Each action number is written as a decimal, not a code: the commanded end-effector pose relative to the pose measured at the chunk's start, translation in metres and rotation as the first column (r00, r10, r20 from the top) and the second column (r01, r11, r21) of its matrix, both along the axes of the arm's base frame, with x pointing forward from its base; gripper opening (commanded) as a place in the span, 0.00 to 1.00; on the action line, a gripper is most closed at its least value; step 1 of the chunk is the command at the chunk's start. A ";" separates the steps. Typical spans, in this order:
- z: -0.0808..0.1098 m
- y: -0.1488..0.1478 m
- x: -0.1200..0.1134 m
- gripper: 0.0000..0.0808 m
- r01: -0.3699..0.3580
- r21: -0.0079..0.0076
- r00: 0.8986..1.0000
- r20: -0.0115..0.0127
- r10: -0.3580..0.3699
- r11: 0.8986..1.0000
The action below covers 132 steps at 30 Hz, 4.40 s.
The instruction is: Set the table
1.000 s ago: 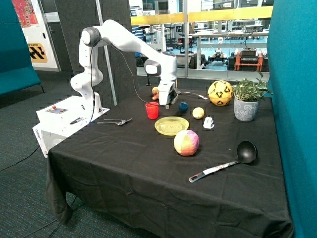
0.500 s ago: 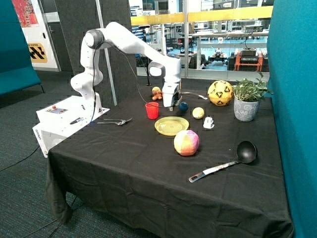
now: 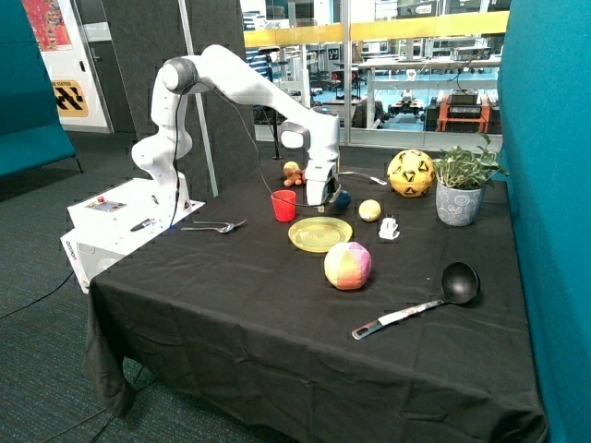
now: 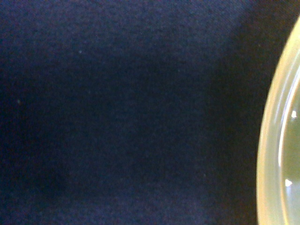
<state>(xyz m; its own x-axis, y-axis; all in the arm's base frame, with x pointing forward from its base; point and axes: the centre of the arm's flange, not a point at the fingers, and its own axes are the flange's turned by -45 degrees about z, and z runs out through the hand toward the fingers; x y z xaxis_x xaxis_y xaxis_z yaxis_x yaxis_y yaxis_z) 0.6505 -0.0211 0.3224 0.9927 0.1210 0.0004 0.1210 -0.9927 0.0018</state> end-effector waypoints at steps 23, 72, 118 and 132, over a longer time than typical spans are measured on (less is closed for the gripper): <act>-0.030 0.008 0.006 0.37 -0.021 0.002 1.000 -0.001 0.021 1.000; -0.047 -0.002 -0.001 0.00 -0.021 0.002 1.000 -0.001 0.021 1.000; 0.042 -0.013 0.016 0.00 -0.049 0.002 0.999 -0.001 0.049 0.999; 0.071 -0.023 0.005 0.00 -0.060 0.002 0.998 -0.001 0.060 0.998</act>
<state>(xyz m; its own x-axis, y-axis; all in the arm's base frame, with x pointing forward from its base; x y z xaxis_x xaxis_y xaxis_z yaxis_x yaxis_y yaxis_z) 0.6625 -0.0381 0.3739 0.9853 0.1707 0.0007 0.1707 -0.9853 -0.0027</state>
